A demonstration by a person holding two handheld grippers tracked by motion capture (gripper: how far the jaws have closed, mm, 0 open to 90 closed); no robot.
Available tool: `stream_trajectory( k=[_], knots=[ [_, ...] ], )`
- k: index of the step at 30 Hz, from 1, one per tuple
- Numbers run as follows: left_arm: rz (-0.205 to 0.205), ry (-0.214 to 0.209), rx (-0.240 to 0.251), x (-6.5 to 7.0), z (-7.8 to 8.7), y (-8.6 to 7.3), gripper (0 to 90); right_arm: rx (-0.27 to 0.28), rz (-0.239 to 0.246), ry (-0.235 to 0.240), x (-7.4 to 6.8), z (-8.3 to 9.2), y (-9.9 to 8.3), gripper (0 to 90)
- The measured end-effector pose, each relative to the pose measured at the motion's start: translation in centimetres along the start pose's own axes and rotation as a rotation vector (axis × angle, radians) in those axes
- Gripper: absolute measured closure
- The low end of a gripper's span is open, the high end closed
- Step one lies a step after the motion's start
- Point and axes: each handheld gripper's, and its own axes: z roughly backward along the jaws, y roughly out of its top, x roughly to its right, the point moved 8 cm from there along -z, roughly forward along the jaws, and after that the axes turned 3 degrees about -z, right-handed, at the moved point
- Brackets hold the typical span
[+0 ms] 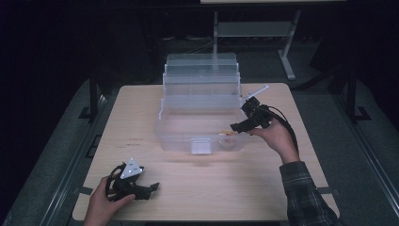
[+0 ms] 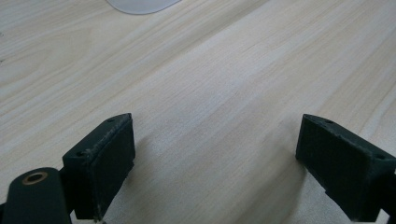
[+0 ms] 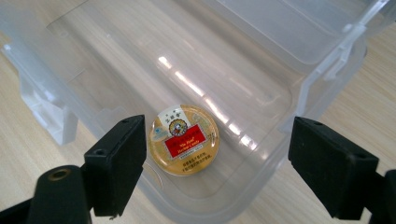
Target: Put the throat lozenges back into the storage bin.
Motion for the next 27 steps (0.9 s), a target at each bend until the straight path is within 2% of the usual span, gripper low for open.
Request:
stream_trajectory(
  k=[9, 21, 27],
  knots=[
    [0.000, 0.000, -0.001, 0.0, 0.0, 0.0, 10.9, 0.012, -0.019, -0.017, 0.8, 1.3, -1.2, 18.1],
    [0.000, 0.000, -0.001, 0.0, 0.0, 0.0, 10.9, 0.021, -0.050, -0.045, 2.0, 2.4, -3.6, 13.8],
    [-0.001, 0.000, -0.001, 0.0, 0.0, 0.0, 10.9, 0.033, -0.072, -0.041, 2.1, 3.1, -4.8, 11.7]
  ],
)
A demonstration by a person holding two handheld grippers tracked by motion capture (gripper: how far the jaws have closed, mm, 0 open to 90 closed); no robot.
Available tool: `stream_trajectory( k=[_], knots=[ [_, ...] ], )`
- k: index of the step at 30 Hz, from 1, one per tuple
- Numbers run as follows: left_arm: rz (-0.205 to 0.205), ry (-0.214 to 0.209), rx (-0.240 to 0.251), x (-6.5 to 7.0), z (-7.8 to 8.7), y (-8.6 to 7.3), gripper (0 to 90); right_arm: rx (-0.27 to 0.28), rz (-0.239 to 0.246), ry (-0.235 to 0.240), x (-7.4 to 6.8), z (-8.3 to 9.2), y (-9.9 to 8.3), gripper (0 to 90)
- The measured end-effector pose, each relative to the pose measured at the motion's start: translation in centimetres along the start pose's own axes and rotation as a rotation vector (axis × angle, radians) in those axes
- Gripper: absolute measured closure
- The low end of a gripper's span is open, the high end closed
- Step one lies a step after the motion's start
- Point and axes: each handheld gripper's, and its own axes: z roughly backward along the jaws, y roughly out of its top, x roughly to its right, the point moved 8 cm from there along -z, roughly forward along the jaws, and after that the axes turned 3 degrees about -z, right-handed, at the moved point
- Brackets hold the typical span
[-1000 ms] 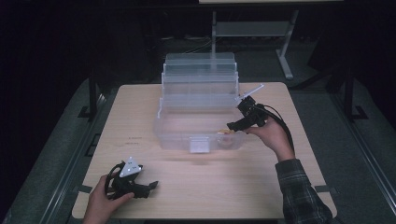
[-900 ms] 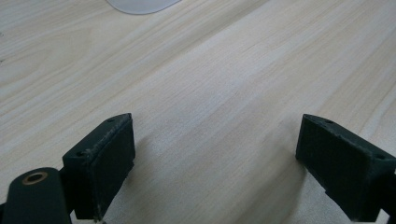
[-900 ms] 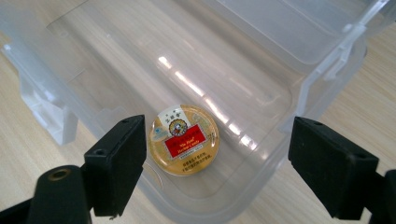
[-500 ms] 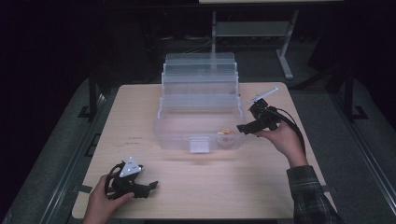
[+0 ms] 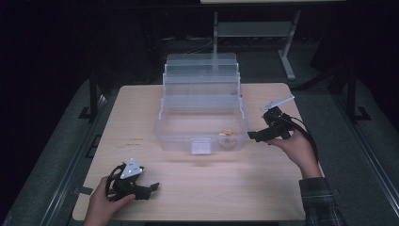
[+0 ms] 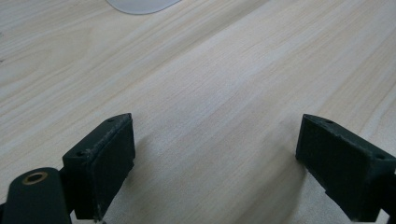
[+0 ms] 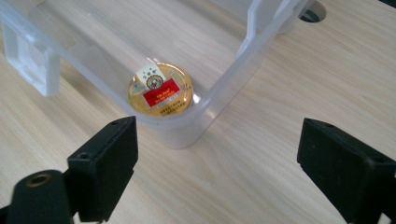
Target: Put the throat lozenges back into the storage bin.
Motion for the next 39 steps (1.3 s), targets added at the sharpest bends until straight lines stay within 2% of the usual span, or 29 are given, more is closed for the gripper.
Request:
stream_trajectory(
  k=[13, 23, 34, 39],
  knots=[
    [0.001, 0.000, 0.000, 0.0, 0.0, 0.0, 10.9, 0.018, -0.032, -0.009, 0.7, 0.9, -3.1, 6.0],
    [0.000, 0.000, 0.000, 0.0, 0.0, 0.0, 10.8, 0.027, -0.065, -0.016, 1.0, 0.5, -6.2, 3.1],
    [0.000, 0.001, 0.002, 0.0, 0.0, 0.0, 10.9, 0.033, -0.087, -0.031, 1.1, 0.1, -8.7, 2.2],
    [0.000, 0.001, 0.003, 0.0, 0.0, 0.0, 10.9, 0.032, -0.104, -0.041, 1.4, -0.2, -10.6, 2.2]
  ],
)
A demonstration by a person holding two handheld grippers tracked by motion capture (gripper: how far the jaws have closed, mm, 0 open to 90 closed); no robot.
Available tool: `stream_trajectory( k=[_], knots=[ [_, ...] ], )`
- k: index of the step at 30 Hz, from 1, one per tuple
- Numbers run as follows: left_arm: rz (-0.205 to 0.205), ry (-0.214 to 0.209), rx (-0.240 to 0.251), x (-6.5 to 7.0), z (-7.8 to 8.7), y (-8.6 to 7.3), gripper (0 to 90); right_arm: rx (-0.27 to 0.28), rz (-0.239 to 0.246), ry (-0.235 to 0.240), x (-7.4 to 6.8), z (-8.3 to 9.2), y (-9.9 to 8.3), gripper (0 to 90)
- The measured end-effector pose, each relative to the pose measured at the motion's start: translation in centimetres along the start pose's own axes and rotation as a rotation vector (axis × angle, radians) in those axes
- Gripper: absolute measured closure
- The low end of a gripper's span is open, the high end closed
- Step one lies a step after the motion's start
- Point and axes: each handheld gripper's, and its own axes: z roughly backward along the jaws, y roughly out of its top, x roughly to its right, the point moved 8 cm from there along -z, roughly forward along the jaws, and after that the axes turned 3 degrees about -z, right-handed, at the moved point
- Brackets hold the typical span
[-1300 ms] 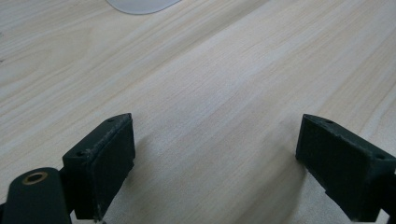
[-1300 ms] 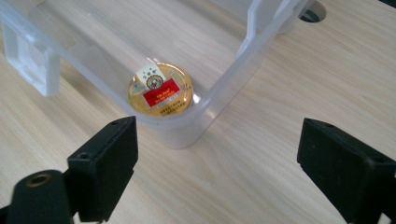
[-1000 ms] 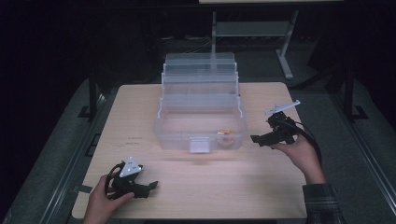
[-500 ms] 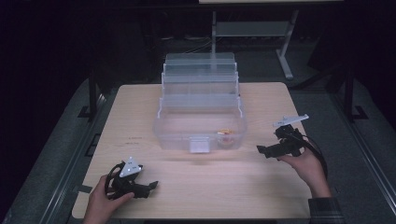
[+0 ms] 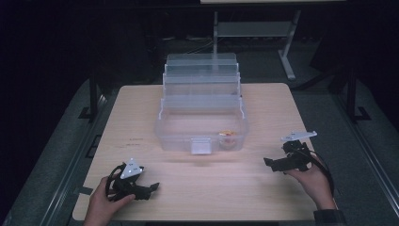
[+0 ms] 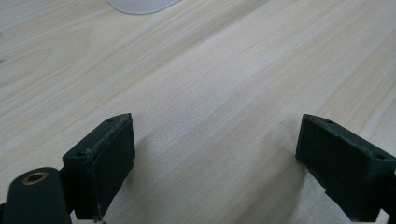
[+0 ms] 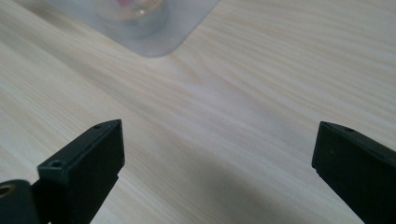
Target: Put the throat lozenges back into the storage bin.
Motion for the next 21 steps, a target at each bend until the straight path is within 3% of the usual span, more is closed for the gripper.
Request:
stream_trajectory(
  k=[19, 21],
  knots=[
    [-0.004, 0.000, -0.003, 0.0, 0.0, 0.0, 10.9, -0.010, -0.007, -0.031, 0.6, -1.3, -4.8, 0.4],
    [-0.004, 0.000, -0.003, 0.0, 0.0, 0.0, 10.9, -0.010, 0.012, -0.056, 0.7, -1.6, -5.3, 0.4]
  ],
)
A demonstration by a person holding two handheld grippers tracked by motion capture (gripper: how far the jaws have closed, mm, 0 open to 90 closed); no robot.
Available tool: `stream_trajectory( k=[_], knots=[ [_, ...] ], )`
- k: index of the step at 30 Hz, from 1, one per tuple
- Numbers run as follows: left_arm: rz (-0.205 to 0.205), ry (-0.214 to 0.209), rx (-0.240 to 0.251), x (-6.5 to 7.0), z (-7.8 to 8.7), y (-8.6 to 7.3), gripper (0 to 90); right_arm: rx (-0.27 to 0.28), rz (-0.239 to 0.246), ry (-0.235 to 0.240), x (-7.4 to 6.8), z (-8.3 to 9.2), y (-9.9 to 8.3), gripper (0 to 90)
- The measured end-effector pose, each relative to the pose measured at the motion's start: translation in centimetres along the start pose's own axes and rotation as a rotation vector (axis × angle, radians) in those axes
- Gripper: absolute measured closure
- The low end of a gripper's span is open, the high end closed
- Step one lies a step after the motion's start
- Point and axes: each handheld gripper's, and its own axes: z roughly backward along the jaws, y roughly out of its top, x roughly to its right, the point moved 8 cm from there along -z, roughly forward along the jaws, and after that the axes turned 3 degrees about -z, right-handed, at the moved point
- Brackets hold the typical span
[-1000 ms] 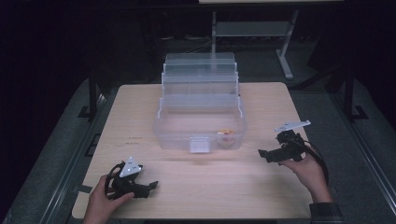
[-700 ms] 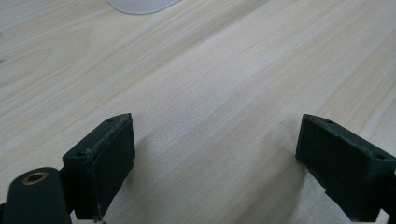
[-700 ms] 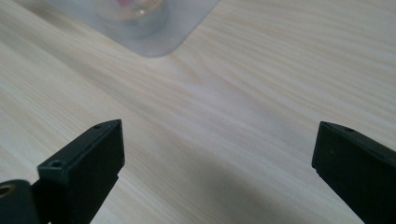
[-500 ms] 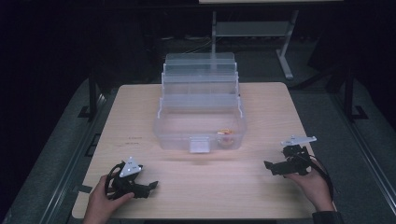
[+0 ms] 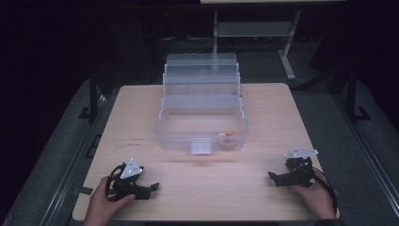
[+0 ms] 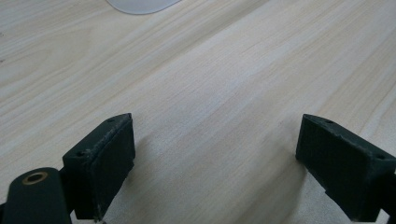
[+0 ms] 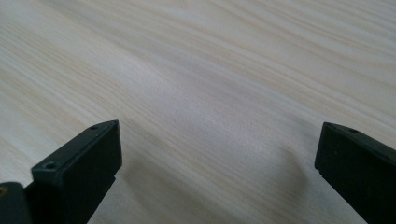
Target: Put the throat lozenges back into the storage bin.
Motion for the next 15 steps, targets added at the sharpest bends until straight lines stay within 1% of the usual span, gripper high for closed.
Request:
stream_trajectory(
  k=[2, 3, 4, 6, 7, 8, 9, 15],
  knots=[
    [0.000, 0.000, 0.000, 0.00, 0.00, 0.00, 10.9, -0.001, 0.001, -0.001, 0.00, -0.10, -0.15, 0.4],
    [0.000, 0.000, 0.000, 0.00, 0.00, 0.00, 10.9, 0.012, 0.003, 0.000, 0.06, -0.30, -0.35, 0.0],
    [0.000, 0.000, 0.000, 0.00, 0.00, 0.00, 10.9, 0.012, 0.003, 0.000, 0.06, -0.30, -0.35, 0.0],
    [0.000, 0.000, 0.000, 0.00, 0.00, 0.00, 10.9, 0.024, -0.009, 0.010, 0.08, -0.29, -0.51, 0.0],
    [0.000, 0.000, 0.000, 0.00, 0.00, 0.00, 10.8, 0.061, -0.014, 0.027, 0.14, -0.34, -0.69, 0.0],
    [0.000, 0.000, 0.000, 0.00, 0.00, 0.00, 10.9, 0.061, -0.014, 0.027, 0.14, -0.34, -0.69, 0.0],
    [0.000, 0.000, 0.000, 0.00, 0.00, 0.00, 10.8, 0.081, -0.008, 0.030, 0.18, -0.28, -0.85, 0.0],
    [0.000, 0.000, 0.000, 0.00, 0.00, 0.00, 10.9, 0.080, -0.011, 0.028, 0.17, -0.25, -0.88, 0.0]
  ],
)
